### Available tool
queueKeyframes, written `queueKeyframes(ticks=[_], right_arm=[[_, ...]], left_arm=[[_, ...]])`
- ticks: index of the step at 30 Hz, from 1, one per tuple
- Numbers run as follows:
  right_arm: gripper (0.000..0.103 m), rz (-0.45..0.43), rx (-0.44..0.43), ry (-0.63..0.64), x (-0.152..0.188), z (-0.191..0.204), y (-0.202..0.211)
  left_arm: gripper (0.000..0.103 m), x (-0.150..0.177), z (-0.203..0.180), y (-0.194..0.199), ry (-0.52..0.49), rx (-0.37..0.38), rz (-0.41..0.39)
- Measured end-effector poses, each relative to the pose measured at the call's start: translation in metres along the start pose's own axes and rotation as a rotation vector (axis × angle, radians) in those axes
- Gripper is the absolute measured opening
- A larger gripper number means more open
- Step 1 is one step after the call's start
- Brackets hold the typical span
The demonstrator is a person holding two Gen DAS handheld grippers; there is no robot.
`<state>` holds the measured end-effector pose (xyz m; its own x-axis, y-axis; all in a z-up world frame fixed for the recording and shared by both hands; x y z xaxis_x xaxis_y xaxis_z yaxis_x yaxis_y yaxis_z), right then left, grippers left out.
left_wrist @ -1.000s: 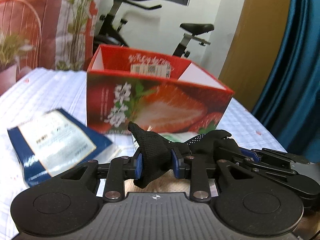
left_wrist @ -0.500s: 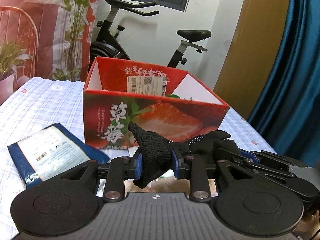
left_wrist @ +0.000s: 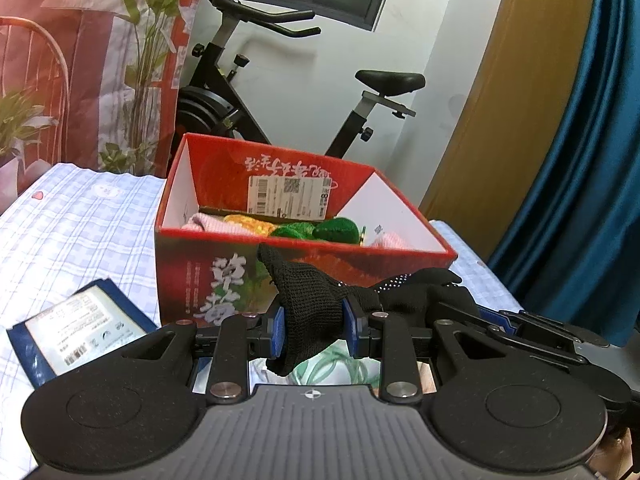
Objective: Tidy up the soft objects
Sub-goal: 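Lift the black glove with both grippers and carry it over the red box, then lower the glove into the box and open both grippers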
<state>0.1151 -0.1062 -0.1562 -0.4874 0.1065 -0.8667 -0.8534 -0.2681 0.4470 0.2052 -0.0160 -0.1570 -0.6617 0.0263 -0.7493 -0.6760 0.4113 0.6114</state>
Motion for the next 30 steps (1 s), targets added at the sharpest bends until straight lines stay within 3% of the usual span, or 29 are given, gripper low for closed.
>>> queueKeyframes(ticks=[14, 21, 30], right_arm=[[0.018, -0.016, -0.007, 0.057, -0.09, -0.012, -0.032], [0.018, 0.043, 0.025, 0.061, -0.127, -0.026, -0.091], [0.018, 0.216, 0.069, 0.073, -0.121, -0.041, -0.177]], left_arm=[[0.031, -0.088, 0.006, -0.019, -0.001, -0.003, -0.071], [0.031, -0.116, 0.022, -0.062, 0.015, -0.058, -0.013], [0.031, -0.115, 0.045, -0.112, 0.052, -0.103, 0.107]])
Point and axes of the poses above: each gripper's, at about its wrist camera, not at the fingertips, and y roughly against the way its jaws point, z to its left, x to its underside, the point moved 7 cm from there along -y, roughly the way its jaws point, and after that the axes turned 6 degrees about z, right-handed, at the moved point
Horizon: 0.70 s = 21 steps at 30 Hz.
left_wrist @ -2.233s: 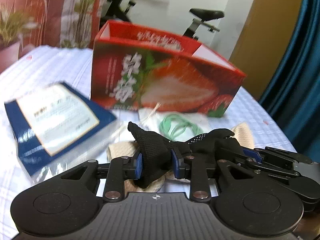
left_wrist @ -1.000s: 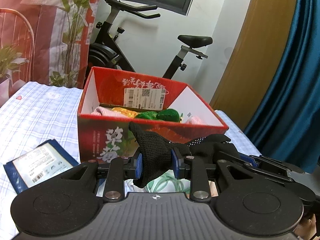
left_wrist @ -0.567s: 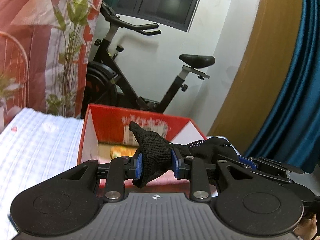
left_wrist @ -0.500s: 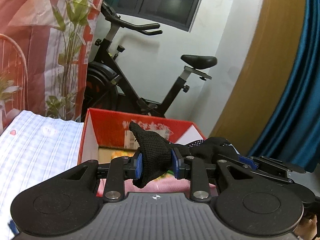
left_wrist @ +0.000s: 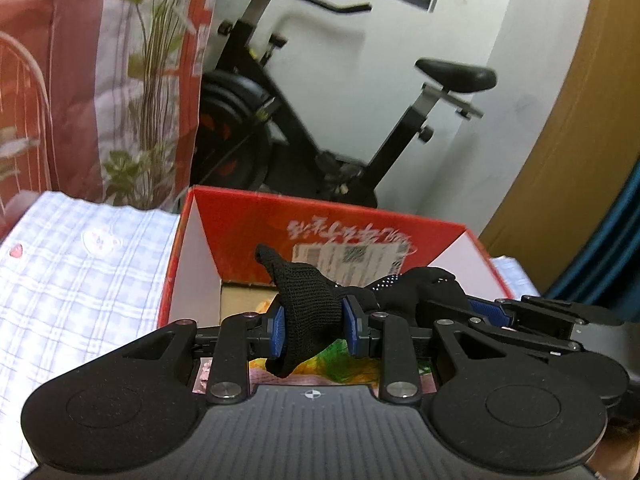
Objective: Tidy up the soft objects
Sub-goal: 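Lower the glove into the box and open both grippers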
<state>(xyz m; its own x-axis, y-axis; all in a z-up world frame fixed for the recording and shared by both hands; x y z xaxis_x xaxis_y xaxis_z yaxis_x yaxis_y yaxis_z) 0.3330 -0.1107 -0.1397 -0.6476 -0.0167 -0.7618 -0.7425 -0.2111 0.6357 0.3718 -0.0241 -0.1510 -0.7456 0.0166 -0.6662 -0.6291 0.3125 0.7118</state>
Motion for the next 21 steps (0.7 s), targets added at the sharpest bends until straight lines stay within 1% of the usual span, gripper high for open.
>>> queueKeyframes(ticks=[6, 9, 10, 13, 14, 18, 20, 21], right_arm=[[0.018, 0.095, 0.014, -0.021, 0.005, -0.003, -0.03], [0.019, 0.123, 0.021, -0.028, 0.009, -0.004, -0.04], [0.019, 0.134, 0.024, -0.028, 0.011, -0.003, -0.042], [0.025, 0.147, 0.037, -0.034, 0.015, -0.004, -0.044], [0.028, 0.145, 0.045, -0.036, 0.015, -0.004, -0.044], [0.034, 0.131, 0.088, -0.032, 0.012, -0.01, -0.036], [0.043, 0.125, 0.096, -0.063, 0.013, -0.016, -0.028], [0.046, 0.12, 0.098, -0.076, 0.014, -0.019, -0.024]], left_arm=[[0.031, 0.003, 0.004, -0.015, -0.017, -0.028, 0.044], [0.032, 0.003, 0.005, -0.018, -0.031, -0.045, 0.055], [0.033, 0.003, 0.005, -0.019, -0.033, -0.048, 0.056], [0.038, 0.003, 0.007, -0.015, -0.038, -0.052, 0.049], [0.04, 0.003, 0.006, -0.015, -0.041, -0.052, 0.047], [0.045, 0.002, 0.007, -0.004, -0.044, -0.056, 0.026], [0.051, 0.002, 0.006, 0.004, -0.046, -0.055, 0.012], [0.053, 0.002, 0.006, 0.009, -0.05, -0.054, 0.004]])
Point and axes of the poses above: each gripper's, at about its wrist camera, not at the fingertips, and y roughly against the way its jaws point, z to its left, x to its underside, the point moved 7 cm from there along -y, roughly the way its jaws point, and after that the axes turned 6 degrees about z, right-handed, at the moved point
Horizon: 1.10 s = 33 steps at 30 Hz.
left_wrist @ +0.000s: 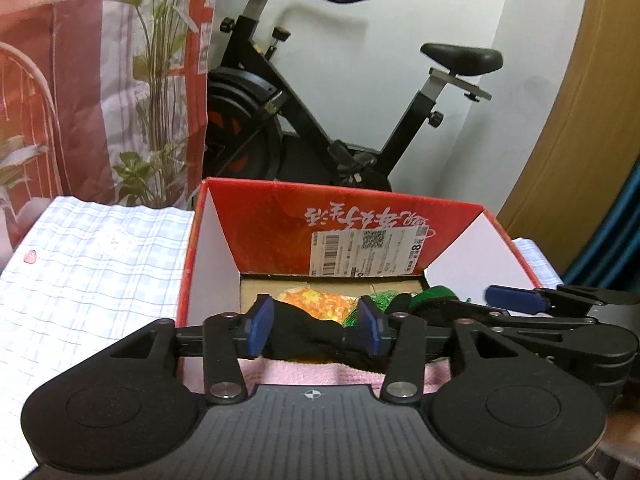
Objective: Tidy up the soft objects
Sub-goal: 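Lower the glove into the box and open both grippers, then move both open grippers down to the beige waffle-knit towel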
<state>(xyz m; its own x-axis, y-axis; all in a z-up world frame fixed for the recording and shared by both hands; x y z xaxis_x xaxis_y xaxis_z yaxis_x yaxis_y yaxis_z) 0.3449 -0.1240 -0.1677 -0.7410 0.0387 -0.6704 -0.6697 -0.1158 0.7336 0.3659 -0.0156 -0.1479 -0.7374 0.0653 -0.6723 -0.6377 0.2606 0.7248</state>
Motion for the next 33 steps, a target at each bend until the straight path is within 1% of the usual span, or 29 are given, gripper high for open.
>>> queueKeyframes(ticks=[1, 7, 11, 16, 19, 22, 26, 30, 33], right_arm=[[0.051, -0.002, 0.003, -0.004, 0.001, -0.003, 0.004], [0.061, -0.063, 0.057, -0.005, 0.003, -0.022, 0.038], [0.064, -0.104, 0.071, 0.007, 0.005, -0.031, 0.063], [0.065, -0.149, 0.053, 0.009, 0.015, -0.037, 0.094], [0.065, -0.17, 0.051, 0.021, 0.025, -0.037, 0.11], [0.065, -0.175, 0.041, 0.019, 0.04, -0.035, 0.121], [0.065, -0.171, 0.027, 0.039, 0.065, -0.027, 0.131], [0.065, -0.148, 0.012, 0.061, 0.093, -0.022, 0.134], [0.065, -0.125, -0.004, 0.051, 0.116, -0.02, 0.132]], left_arm=[[0.055, 0.0, 0.0, 0.003, -0.003, -0.003, -0.006], [0.061, 0.004, 0.003, 0.033, -0.011, -0.013, -0.042], [0.063, 0.009, 0.007, 0.054, -0.021, -0.018, -0.06], [0.063, 0.025, 0.006, 0.078, -0.056, -0.024, -0.064], [0.063, 0.036, 0.004, 0.089, -0.046, -0.014, -0.07], [0.063, 0.053, 0.001, 0.097, -0.026, 0.012, -0.077], [0.063, 0.08, -0.005, 0.098, -0.004, 0.03, -0.051], [0.063, 0.109, -0.011, 0.097, -0.015, 0.042, -0.029], [0.063, 0.13, -0.011, 0.094, -0.009, 0.043, -0.01]])
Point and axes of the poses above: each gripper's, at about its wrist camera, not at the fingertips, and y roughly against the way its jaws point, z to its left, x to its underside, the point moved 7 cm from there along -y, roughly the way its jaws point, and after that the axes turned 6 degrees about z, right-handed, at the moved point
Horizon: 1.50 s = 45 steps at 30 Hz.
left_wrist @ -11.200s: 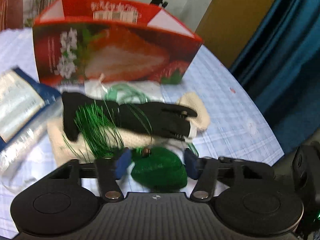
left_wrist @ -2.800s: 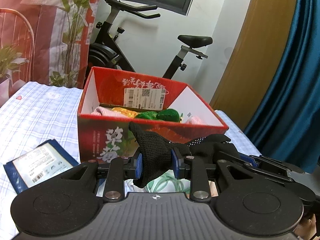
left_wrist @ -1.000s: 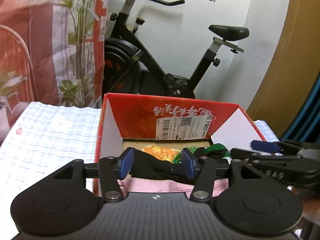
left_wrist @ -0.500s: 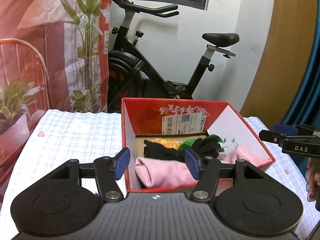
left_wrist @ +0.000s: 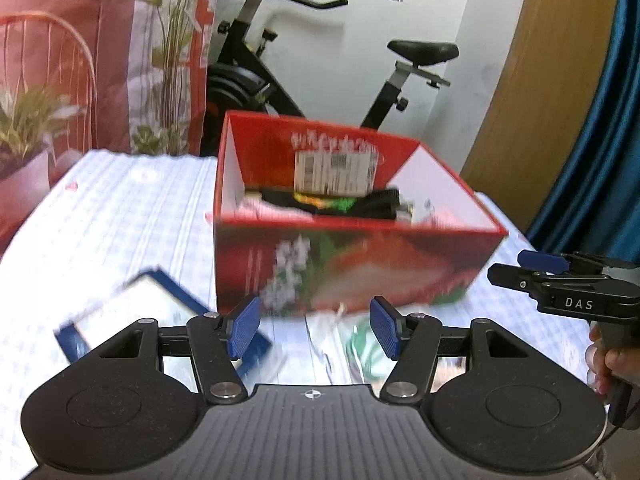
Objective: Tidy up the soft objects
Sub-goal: 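Move both open grippers down to the beige waffle-knit towel, then close the left gripper on the beige towel while the right gripper grasps it too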
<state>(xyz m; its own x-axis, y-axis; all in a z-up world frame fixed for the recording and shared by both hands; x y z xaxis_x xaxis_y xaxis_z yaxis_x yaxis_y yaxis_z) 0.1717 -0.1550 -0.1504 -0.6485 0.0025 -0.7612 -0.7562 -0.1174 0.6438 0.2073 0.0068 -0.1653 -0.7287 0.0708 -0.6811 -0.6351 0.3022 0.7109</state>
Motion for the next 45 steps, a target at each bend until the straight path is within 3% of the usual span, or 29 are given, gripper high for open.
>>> queueKeyframes(ticks=[6, 15, 22, 25, 29, 45], right_arm=[[0.065, 0.053, -0.016, -0.067, 0.05, -0.003, -0.007], [0.065, 0.011, 0.025, -0.104, 0.102, -0.01, -0.01], [0.063, -0.009, 0.045, -0.168, 0.12, -0.024, -0.013], [0.061, -0.006, 0.046, -0.148, 0.13, -0.023, -0.017], [0.06, -0.021, 0.04, -0.135, 0.139, -0.021, -0.017], [0.06, -0.031, 0.022, -0.148, 0.142, -0.022, -0.017]], left_arm=[[0.063, 0.039, 0.007, -0.012, 0.059, 0.002, 0.052], [0.063, 0.077, 0.013, -0.018, 0.107, -0.041, 0.056], [0.061, 0.086, 0.01, -0.024, 0.108, -0.057, 0.061], [0.054, 0.09, 0.011, -0.025, 0.119, -0.064, 0.063], [0.054, 0.091, 0.016, -0.024, 0.142, -0.072, 0.058], [0.052, 0.103, 0.013, -0.035, 0.141, -0.041, 0.103]])
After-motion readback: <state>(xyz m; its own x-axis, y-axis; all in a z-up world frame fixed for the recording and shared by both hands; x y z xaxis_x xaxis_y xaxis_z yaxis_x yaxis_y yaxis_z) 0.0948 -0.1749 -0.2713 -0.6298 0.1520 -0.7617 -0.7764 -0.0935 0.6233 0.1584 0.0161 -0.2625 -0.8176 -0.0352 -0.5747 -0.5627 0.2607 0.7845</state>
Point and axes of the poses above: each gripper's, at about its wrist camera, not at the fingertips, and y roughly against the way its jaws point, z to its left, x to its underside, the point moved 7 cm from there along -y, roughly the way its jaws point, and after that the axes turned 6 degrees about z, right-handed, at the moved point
